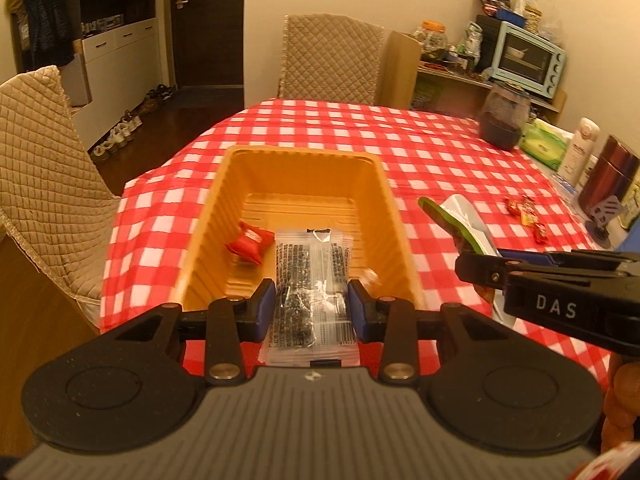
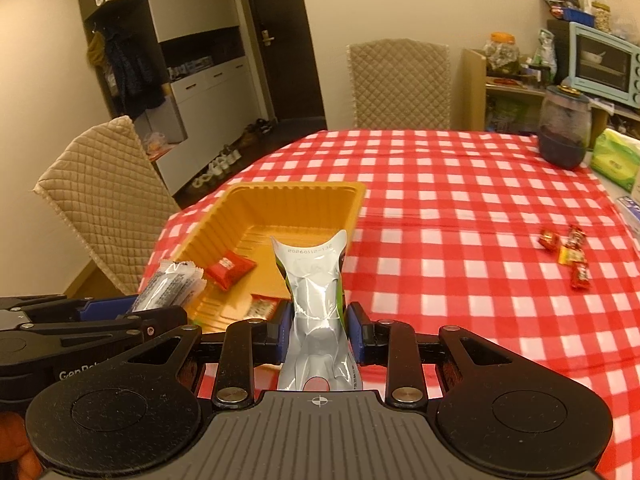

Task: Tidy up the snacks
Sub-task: 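Carry the clear packet and silver bar over the orange tray, then open the left gripper over the tray while the right opens to drop the silver bar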

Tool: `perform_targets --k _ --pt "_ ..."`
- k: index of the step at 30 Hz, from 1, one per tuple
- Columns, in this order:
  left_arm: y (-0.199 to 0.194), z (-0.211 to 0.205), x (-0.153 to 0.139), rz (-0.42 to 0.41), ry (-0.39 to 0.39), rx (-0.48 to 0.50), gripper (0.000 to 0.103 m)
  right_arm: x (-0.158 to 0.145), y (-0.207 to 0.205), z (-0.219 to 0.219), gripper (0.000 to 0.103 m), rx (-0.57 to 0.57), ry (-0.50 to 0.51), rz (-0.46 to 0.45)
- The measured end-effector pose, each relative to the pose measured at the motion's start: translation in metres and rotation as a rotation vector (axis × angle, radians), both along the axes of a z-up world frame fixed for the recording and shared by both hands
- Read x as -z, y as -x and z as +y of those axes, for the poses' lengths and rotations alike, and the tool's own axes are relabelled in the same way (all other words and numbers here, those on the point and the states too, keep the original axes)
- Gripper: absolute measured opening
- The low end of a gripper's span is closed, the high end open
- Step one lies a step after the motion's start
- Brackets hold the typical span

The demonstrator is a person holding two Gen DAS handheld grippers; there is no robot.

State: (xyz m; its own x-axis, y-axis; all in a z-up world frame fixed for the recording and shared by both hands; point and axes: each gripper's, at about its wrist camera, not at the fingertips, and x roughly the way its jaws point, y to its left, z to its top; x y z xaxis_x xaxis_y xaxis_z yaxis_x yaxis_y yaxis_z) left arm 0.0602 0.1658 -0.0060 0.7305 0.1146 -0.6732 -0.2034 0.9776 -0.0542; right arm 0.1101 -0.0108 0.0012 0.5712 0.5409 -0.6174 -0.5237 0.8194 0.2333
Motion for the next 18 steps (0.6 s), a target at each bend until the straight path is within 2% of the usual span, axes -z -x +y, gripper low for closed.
perform_targets --k 9,18 --pt "-0.037 0.032 0.012 0.032 0.007 -0.012 0.035 0.008 -0.037 0.038 0.03 -0.022 -0.021 0.035" --pt "-0.068 0.044 0.031 0.063 0.002 0.021 0.036 0.026 -0.07 0.059 0.03 -0.02 -0.023 0.082"
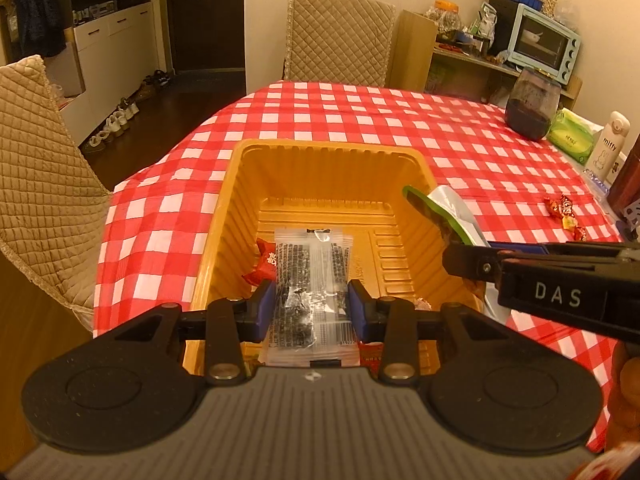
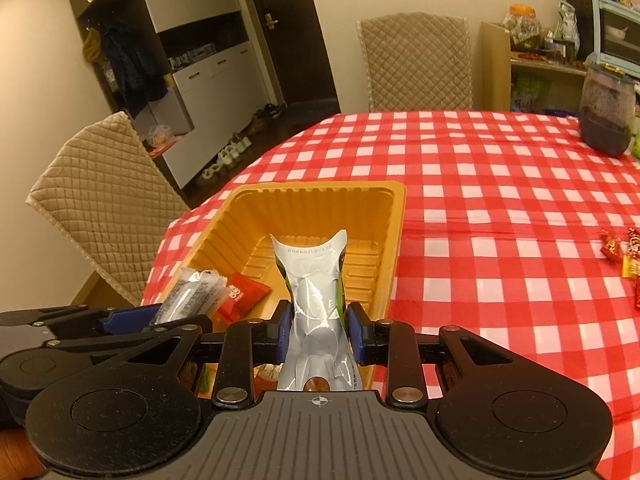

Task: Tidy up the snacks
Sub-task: 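Open the left gripper over the tray while the right opens to drop the silver bar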

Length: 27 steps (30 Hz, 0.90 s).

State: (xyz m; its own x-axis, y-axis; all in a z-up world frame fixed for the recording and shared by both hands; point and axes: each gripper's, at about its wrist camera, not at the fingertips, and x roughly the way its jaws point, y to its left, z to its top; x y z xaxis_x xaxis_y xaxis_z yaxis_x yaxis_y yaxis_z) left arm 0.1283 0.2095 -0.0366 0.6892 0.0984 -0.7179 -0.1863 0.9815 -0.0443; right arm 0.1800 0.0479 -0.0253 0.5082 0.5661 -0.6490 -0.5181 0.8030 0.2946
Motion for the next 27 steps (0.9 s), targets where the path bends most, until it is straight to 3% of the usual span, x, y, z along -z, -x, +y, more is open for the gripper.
perform_targets --k 8,27 --pt "-0.014 0.004 0.007 0.002 -0.002 0.018 0.034 0.011 -0.011 0.004 0.03 0.011 0.002 0.018" --pt "0.014 0.021 -0.014 -0.048 0.021 -0.075 0.035 0.006 -0.004 0.007 0.03 -0.015 -0.065 0.059"
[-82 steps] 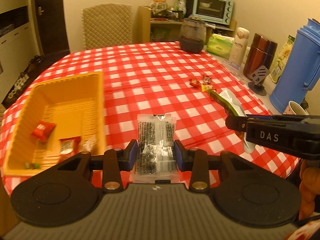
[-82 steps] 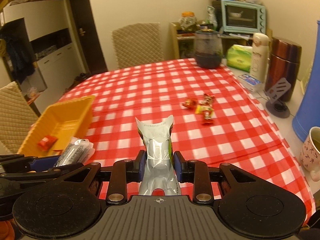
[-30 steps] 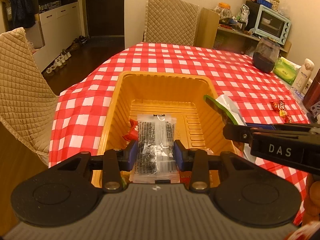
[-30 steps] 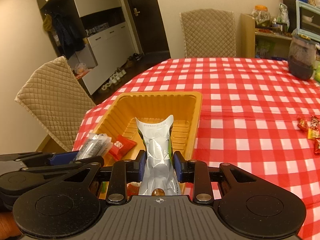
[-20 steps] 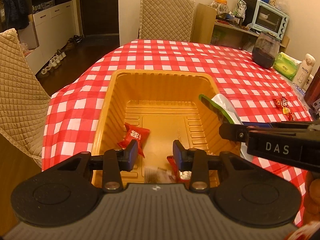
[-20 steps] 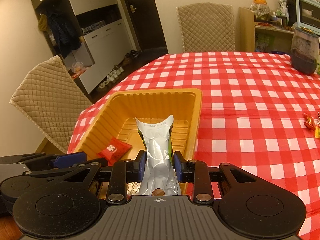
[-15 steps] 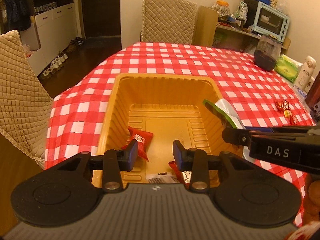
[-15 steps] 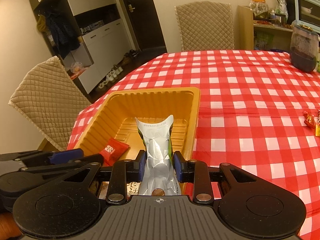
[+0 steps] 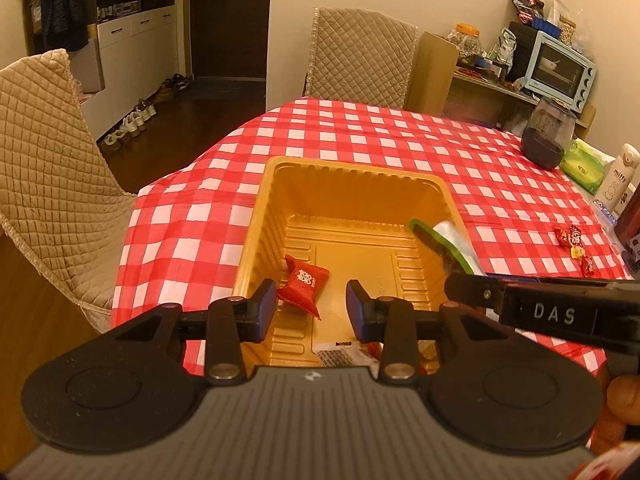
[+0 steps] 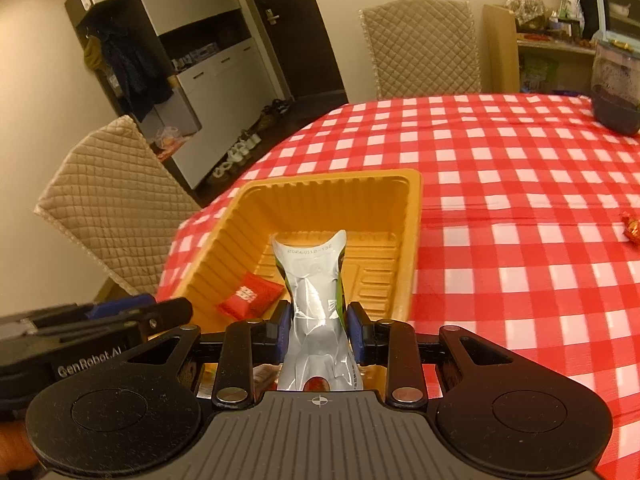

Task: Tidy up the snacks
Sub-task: 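Open the left gripper over the tray while the right opens to drop the silver bar, then move both grippers back toward the remaining small candies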

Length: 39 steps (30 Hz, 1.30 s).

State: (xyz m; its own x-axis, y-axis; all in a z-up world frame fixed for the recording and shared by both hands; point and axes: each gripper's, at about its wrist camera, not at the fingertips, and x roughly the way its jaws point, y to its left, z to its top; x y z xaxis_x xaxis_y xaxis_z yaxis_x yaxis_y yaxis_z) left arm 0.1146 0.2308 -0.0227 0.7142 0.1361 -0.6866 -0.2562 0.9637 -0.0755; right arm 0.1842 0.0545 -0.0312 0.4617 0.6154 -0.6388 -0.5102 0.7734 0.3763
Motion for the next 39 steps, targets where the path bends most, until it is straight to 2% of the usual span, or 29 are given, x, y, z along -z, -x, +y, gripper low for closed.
perform_targets --k 3,9,15,29,39 --pt "0.003 0.001 -0.001 0.005 0.001 -0.013 0.043 -0.001 -0.003 -0.003 0.031 0.008 -0.046 0.033" --pt "0.009 -0.001 -0.006 0.002 0.014 -0.027 0.051 -0.01 0.002 -0.017 0.033 0.054 -0.041 0.016" --pt "0.017 -0.015 -0.011 -0.005 0.024 -0.017 0.055 -0.014 0.018 -0.039 0.041 0.087 -0.02 0.006" --pt "0.032 -0.062 -0.031 -0.028 0.012 0.056 0.069 -0.031 0.051 -0.1 0.048 0.185 -0.009 -0.025" --pt "0.031 -0.102 -0.044 -0.052 -0.006 0.135 0.076 -0.043 0.059 -0.141 0.053 0.263 -0.015 -0.044"
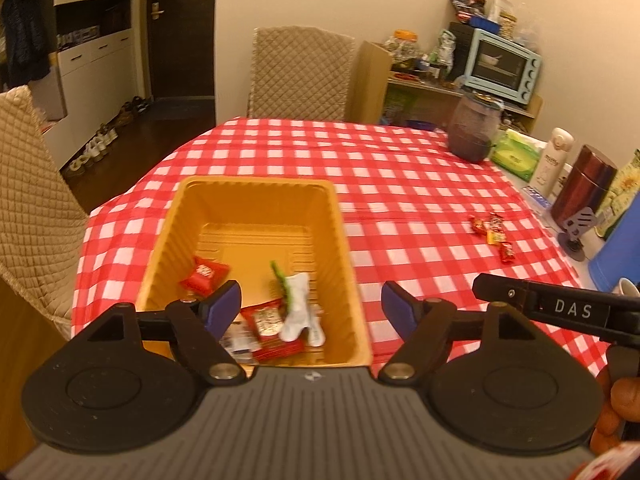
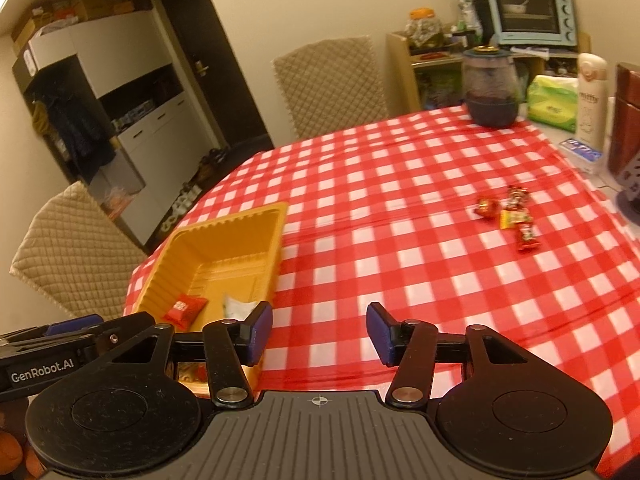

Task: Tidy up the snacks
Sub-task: 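Move both grippers back toward the remaining small candies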

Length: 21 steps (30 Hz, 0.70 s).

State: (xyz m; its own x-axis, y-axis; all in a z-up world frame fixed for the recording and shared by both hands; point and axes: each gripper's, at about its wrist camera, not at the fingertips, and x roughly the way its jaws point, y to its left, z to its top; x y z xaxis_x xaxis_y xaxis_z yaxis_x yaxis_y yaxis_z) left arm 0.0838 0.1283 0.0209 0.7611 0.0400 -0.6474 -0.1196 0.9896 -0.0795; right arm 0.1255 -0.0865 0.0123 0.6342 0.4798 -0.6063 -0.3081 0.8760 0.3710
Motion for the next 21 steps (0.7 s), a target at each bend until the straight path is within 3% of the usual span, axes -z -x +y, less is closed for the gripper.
perform_targets --k 21 --pt "-0.029 -0.075 -0.001 -0.015 0.031 0.147 0.084 -0.001 0.004 -0.094 0.057 0.198 0.0 -0.002"
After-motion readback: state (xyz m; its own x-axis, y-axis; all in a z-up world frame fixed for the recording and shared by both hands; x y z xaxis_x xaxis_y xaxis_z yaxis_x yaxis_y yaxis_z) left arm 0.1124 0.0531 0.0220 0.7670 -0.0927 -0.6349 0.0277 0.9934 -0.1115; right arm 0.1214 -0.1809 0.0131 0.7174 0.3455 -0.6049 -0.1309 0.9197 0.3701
